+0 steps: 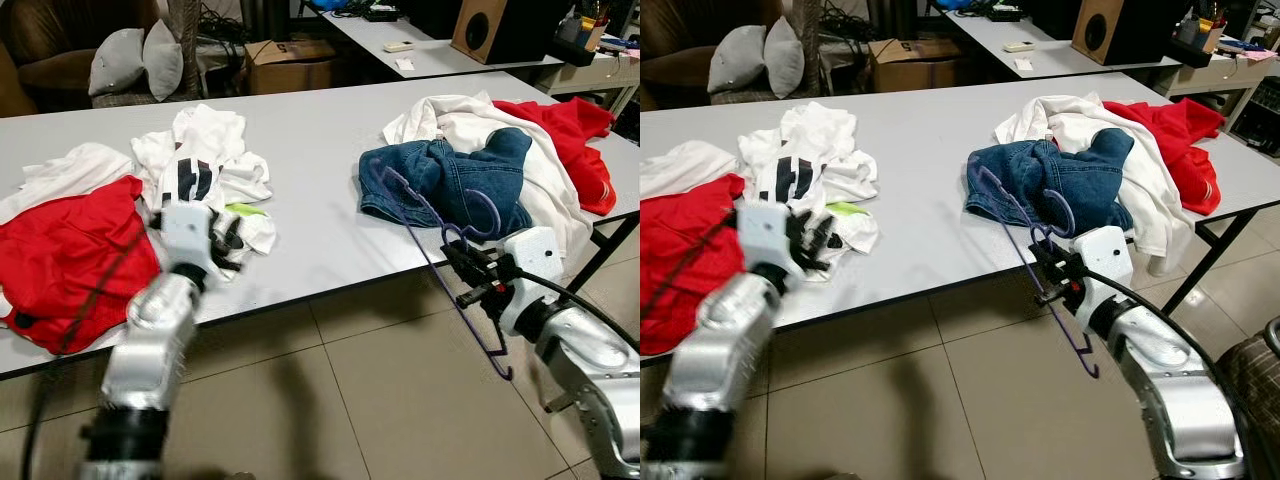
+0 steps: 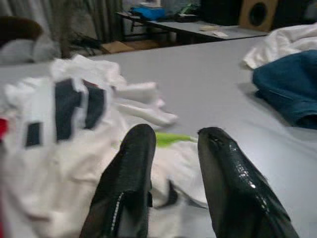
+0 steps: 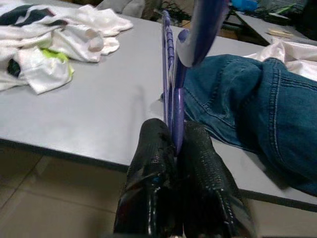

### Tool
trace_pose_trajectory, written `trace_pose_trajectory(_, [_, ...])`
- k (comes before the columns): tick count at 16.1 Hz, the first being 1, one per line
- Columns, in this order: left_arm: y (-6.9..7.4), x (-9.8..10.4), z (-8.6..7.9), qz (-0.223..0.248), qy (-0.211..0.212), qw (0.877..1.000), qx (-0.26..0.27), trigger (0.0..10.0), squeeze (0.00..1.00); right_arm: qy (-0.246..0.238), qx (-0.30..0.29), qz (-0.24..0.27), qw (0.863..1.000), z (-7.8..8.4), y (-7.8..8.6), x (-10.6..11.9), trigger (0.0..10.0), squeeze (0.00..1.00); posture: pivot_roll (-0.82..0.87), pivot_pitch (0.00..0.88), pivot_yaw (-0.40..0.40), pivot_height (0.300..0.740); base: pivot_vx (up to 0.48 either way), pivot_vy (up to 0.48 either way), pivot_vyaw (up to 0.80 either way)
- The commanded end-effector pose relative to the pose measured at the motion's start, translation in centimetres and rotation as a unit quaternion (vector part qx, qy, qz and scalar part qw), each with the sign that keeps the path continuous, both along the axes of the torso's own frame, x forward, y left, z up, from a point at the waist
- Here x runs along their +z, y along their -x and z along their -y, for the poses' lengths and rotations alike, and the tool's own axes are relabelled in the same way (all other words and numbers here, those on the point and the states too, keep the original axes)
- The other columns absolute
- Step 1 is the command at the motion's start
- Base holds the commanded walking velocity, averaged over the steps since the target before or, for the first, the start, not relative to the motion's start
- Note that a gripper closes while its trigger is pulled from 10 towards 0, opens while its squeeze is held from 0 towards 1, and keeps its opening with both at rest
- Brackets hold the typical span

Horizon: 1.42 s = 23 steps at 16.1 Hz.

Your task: Hang hanger

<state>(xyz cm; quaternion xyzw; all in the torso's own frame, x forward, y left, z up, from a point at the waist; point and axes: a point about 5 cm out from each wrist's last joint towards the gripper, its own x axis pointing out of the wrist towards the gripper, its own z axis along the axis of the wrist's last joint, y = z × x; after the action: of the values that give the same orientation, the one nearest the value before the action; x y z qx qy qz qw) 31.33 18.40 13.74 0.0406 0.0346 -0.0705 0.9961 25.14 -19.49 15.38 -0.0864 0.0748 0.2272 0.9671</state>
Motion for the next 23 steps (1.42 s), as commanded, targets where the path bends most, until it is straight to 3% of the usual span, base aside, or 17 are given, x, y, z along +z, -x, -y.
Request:
trace_pose_trajectory(1, [-0.8, -0.3, -0.3, -0.016, -0.025, 1.0, 0.001, 10.0, 1.0, 0.005, 0.033, 0.001, 0.999, -0.2, 0.1, 0.2, 10.0, 0.0, -0.05, 0.0, -0.017, 0.74, 0.0, 0.0, 0.0])
trace_pose_trajectory(3, [-1.5, -0.8, -0.4, -0.042, -0.04, 0.998, -0.022, 10.0, 1.0, 0.001, 0.079, -0.018, 0.997, -0.7, 0.7, 0.0, 10.0, 0.0, -0.05, 0.0, -0.016, 0.74, 0.0, 0.0, 0.0])
trace_pose_trajectory(4, [-2.1, -0.9, 0.3, -0.052, -0.026, 0.996, -0.07, 10.0, 1.0, 0.003, 0.114, -0.041, 0.993, -0.9, 1.3, -0.3, 10.0, 0.0, -0.06, 0.0, -0.014, 0.74, 0.0, 0.0, 0.0])
trace_pose_trajectory(5, [-2.2, -0.9, 0.4, -0.058, -0.023, 0.995, -0.075, 10.0, 1.0, 0.005, 0.116, -0.044, 0.992, -0.9, 1.4, -0.4, 10.0, 0.0, -0.06, 0.0, -0.01, 0.74, 0.0, 0.0, 0.0])
trace_pose_trajectory(7, [-2.7, -1.5, 0.4, -0.08, -0.057, 0.992, -0.084, 10.0, 1.0, 0.013, 0.1, -0.043, 0.994, -0.4, 1.5, -0.5, 10.0, 0.0, -0.07, 0.0, -0.003, 0.74, 0.0, 0.0, 0.0])
trace_pose_trajectory(8, [-3.1, -2.0, 0.0, -0.088, -0.087, 0.99, -0.065, 10.0, 0.42, 0.013, 0.096, -0.039, 0.995, -0.4, 1.5, -0.4, 10.0, 0.0, -0.07, 0.0, -0.001, 0.74, 0.0, 0.0, 0.0])
trace_pose_trajectory(9, [-3.5, -2.4, -0.5, -0.091, -0.11, 0.989, -0.041, 10.0, 0.0, 0.01, 0.094, -0.04, 0.995, -0.5, 1.6, -0.5, 10.0, 0.0, -0.07, 0.0, -0.001, 0.74, 0.0, 0.0, 0.0])
trace_pose_trajectory(12, [-4.2, -2.7, -1.0, -0.1, -0.145, 0.984, -0.025, 10.0, 0.0, 0.011, 0.099, -0.051, 0.994, -0.5, 2.4, -0.7, 10.0, 0.0, -0.09, 0.0, 0.013, 0.74, 0.0, 0.0, 0.0])
trace_pose_trajectory(13, [-4.2, -2.8, -1.1, -0.103, -0.158, 0.982, -0.023, 8.1, 0.0, 0.012, 0.098, -0.052, 0.994, -0.5, 2.5, -0.7, 10.0, 0.0, -0.1, 0.0, 0.018, 0.74, 0.0, 0.0, 0.0])
trace_pose_trajectory(14, [-4.2, -2.8, -1.1, -0.105, -0.163, 0.981, -0.023, 3.7, 0.0, 0.012, 0.096, -0.052, 0.994, -0.4, 2.6, -0.7, 10.0, 0.0, -0.1, 0.0, 0.019, 0.74, 0.0, 0.0, 0.0])
trace_pose_trajectory(15, [-4.2, -2.9, -1.0, -0.106, -0.161, 0.981, -0.027, 0.0, 0.0, 0.013, 0.095, -0.052, 0.994, -0.4, 2.6, -0.7, 10.0, 0.0, -0.1, 0.0, 0.017, 0.74, 0.0, 0.0, 0.0])
trace_pose_trajectory(23, [-4.3, -3.1, -0.9, -0.105, -0.139, 0.984, -0.038, 0.0, 0.0, 0.02, 0.084, -0.049, 0.995, 0.0, 2.6, -0.6, 10.0, 0.0, -0.09, 0.0, 0.011, 0.74, 0.0, 0.0, 0.0])
